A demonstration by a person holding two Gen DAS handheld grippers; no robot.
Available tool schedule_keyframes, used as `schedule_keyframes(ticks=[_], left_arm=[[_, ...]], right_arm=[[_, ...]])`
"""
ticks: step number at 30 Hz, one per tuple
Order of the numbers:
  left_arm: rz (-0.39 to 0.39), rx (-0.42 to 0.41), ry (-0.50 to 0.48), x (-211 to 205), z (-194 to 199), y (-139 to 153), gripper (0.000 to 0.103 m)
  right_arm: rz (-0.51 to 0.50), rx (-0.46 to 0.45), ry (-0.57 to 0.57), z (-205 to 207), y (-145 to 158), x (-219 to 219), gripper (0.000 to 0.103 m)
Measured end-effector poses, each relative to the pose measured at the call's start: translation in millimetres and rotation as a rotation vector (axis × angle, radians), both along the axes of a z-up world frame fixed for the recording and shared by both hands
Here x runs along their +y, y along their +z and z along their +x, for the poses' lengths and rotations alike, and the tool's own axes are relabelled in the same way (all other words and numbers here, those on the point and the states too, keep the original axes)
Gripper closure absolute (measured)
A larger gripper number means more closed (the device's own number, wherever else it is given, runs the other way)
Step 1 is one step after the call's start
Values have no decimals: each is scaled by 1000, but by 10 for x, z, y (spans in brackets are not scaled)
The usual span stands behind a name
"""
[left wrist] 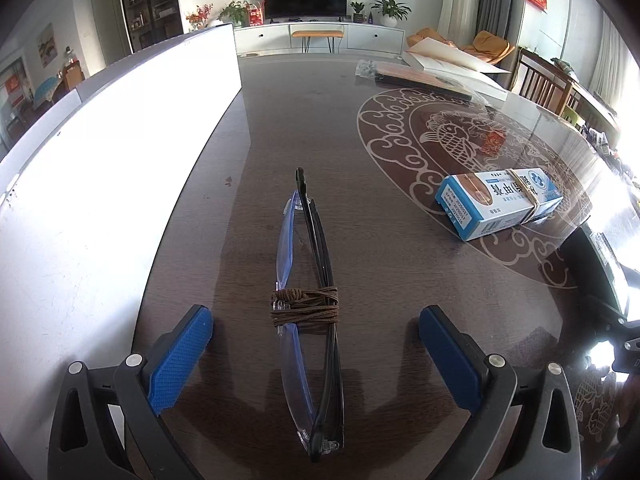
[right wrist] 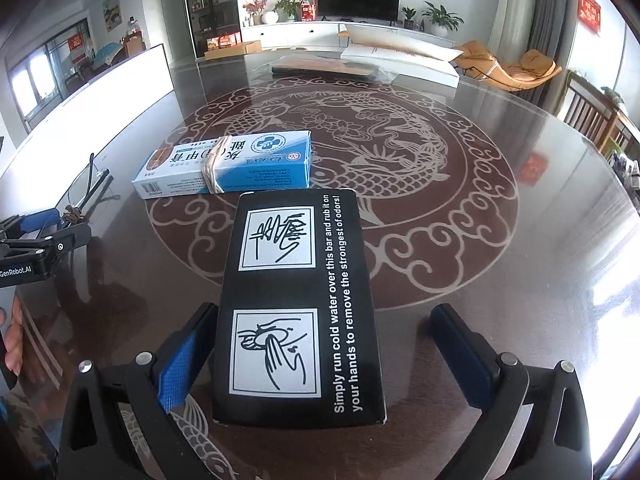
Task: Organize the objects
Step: 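Lift the black soap box with the right tool and carry it toward the enclosure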
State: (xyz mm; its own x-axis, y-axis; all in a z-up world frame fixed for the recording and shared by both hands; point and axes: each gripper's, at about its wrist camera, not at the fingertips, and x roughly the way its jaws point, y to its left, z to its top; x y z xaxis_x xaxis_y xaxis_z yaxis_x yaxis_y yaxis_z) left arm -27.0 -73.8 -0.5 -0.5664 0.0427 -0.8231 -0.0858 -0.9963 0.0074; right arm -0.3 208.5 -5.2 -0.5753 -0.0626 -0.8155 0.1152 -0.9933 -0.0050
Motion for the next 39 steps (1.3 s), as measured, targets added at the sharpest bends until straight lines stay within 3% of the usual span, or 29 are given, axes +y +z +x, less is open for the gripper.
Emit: schedule_keyframes(ticks=[14,21,23,24,25,27,32,39], left_arm=[[-3,-7,-1,2,-7,5,0],[-9,-61,-81,-12,-67,35,0],[-3,-1,-104,-23,-24,86,37],[0,22,-123,-19,-2,113,70],[9,21,-139,-17,11,127,75],[74,29,-152,-52,82,143,76],[225,104,-139,-160,447,328,76],[362,289,-65,-603,953,1116,76]], right_arm=[[0,0,1,9,1,1,0],[4,-18,12,-5,10,-5,0],[13,-103,45,-115,32,-7,5],[17,-122,44,-151,56,-1,15],[6,-117,54,-173,105,3,40],[50,-134,49,-204,144,-19,44],[-99,-123,33,-28,251,39,44],[-258,-42,79,130,751,-344,44]])
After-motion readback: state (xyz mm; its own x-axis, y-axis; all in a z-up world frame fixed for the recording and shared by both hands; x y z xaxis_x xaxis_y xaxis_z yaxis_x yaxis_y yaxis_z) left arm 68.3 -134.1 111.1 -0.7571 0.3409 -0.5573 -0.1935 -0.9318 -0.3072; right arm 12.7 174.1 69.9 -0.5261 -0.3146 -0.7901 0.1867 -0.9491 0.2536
